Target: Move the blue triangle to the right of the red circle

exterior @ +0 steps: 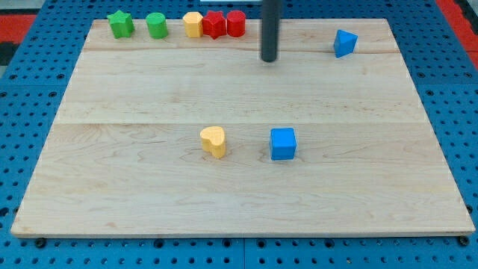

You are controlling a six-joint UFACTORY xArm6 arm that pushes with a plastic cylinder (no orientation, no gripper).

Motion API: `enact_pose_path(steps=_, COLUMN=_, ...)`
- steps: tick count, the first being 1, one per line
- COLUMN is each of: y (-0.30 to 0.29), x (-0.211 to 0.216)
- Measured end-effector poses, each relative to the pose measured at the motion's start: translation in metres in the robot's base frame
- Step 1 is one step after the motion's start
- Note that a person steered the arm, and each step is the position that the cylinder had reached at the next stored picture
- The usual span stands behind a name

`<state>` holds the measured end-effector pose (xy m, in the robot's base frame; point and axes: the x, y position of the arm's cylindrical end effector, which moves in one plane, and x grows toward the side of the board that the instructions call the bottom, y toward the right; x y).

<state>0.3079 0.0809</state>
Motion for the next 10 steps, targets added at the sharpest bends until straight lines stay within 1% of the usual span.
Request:
enact_pose_path(steps=1, y=0.078, x=0.011)
enact_pose_path(steps=2, y=0.152, x=0.011)
enact_pose_path(steps=4, y=0.162, x=-0.003)
enact_pose_path(steps=5, y=0.162, x=-0.021)
enact_pose_path(steps=7, y=0.078, x=-0.031)
enact_pose_path(steps=8, y=0.053, x=-0.045)
enact_pose_path(steps=9, y=0.089, x=-0.045)
enact_pose_path(steps=10, y=0.113, x=-0.042)
